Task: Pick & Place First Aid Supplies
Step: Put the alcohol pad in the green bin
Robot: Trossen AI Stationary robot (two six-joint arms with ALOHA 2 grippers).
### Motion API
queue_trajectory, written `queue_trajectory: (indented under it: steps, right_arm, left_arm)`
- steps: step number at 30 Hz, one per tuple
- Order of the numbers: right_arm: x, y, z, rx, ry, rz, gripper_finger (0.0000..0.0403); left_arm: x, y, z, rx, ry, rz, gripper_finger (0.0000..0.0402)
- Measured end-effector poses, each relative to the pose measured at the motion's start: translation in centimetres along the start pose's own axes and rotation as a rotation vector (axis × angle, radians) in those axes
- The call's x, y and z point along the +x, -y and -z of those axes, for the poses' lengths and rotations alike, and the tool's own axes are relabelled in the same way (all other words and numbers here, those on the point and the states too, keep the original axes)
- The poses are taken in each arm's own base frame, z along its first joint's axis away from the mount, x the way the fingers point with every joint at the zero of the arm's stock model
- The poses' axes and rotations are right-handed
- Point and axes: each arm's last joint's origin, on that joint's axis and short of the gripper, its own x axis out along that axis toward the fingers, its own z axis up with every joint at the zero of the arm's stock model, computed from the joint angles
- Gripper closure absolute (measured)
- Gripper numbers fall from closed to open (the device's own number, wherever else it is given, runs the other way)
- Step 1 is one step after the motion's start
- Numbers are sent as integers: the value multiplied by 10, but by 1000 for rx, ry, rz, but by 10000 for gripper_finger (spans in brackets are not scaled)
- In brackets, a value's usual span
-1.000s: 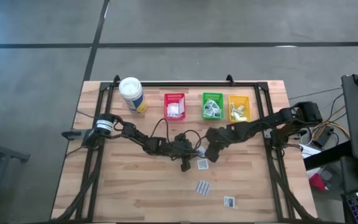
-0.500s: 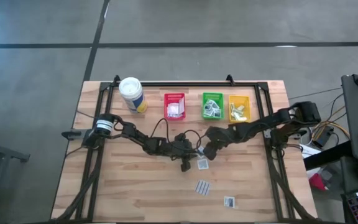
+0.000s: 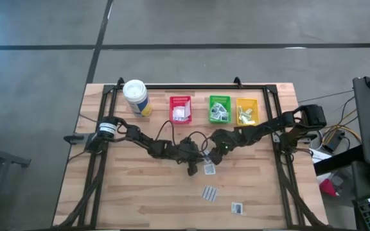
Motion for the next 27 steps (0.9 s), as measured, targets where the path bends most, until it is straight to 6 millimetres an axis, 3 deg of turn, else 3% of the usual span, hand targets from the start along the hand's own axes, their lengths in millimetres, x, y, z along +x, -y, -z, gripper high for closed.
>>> queue_trajectory:
  steps: [8, 27]
  right_arm:
    - [-5, -3, -8, 1, -28, -137, 318]
    - [-4, -3, -17, 6, -25, -237, 334]
  left_arm:
    - [0, -1, 0, -16, -22, 41, 307]
    - [0, 1, -1, 23, -13, 84, 307]
